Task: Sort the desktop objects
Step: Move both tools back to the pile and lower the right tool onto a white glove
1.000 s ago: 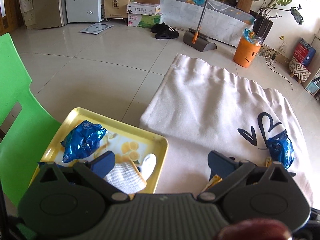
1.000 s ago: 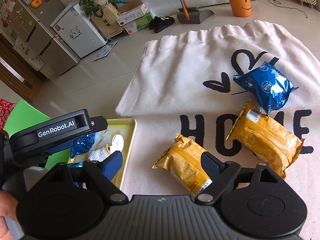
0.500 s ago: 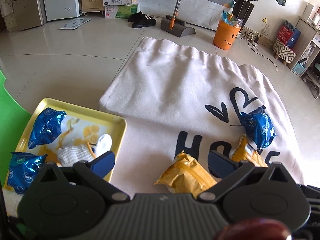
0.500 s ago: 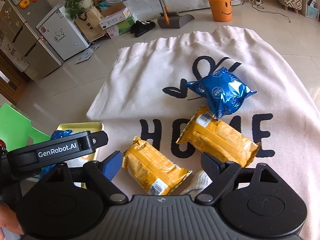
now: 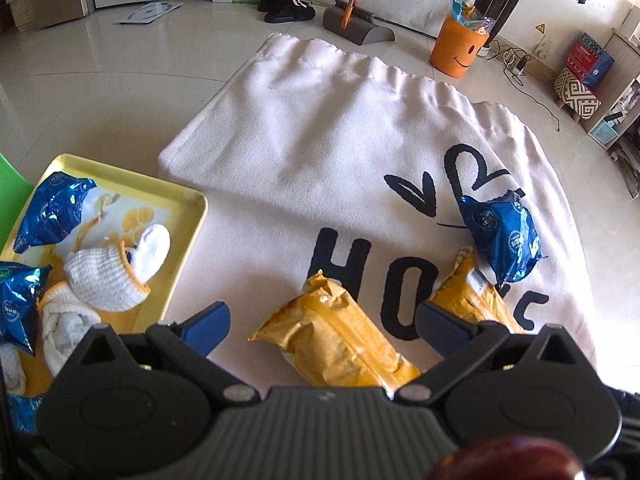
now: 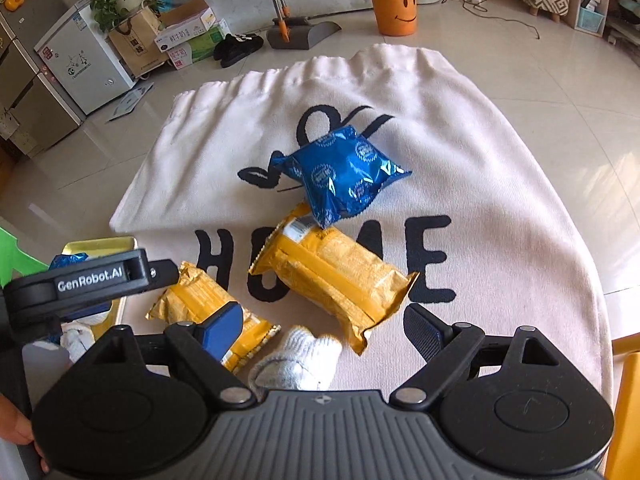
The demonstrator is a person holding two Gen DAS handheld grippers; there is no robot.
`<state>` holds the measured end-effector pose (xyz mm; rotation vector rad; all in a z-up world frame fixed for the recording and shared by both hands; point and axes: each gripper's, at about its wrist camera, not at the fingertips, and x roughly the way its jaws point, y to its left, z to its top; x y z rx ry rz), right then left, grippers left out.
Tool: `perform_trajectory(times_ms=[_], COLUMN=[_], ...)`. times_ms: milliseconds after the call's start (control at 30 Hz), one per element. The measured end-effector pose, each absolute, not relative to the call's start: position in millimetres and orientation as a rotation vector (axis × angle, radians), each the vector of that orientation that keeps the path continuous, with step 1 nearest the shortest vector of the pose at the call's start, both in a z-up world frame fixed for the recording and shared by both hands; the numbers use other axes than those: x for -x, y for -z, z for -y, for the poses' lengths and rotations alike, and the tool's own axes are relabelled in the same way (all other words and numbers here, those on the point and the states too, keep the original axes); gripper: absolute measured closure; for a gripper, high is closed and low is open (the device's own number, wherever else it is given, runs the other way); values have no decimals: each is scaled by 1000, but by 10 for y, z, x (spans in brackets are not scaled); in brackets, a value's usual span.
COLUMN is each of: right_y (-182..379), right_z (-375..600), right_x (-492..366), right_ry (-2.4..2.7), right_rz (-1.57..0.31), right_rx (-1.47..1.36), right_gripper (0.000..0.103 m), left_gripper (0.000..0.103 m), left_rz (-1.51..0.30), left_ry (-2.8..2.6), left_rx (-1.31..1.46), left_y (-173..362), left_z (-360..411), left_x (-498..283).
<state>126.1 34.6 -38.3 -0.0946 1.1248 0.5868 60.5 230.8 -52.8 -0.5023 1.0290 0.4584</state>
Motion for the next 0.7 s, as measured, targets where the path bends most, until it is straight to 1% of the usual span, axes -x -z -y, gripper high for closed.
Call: perform_trajectory(times_ms=[233, 433, 533, 633, 667, 700], right_y=[693, 895, 942, 1022, 1048, 1067], right_z=[-319, -389, -407, -431, -436, -434], right_x=[-1186, -1147, -1149, -1144, -1147, -1151], right_ry=[-617, -590, -584, -577, -584, -595], right_rz=[-1278, -1310, -1309, -1319, -1327, -1334], right_rx=[-10, -8, -5, -2, -5, -19], right_gripper=[15, 15, 18, 27, 34, 38], left_gripper=[1, 1, 1, 1, 1, 1], left_rz=[-1076, -1114, -1122, -1132, -1139, -1150], left_ry=[-488, -506, -520, -518, -517, -521], left_rx=[546, 515, 520, 511, 508, 502], left_y=[715, 897, 976, 1049, 1077, 1110], left_z=[-2210, -2183, -2197, -2190, -2187, -2182], left_x=[-703, -755, -782, -824, -837, -844])
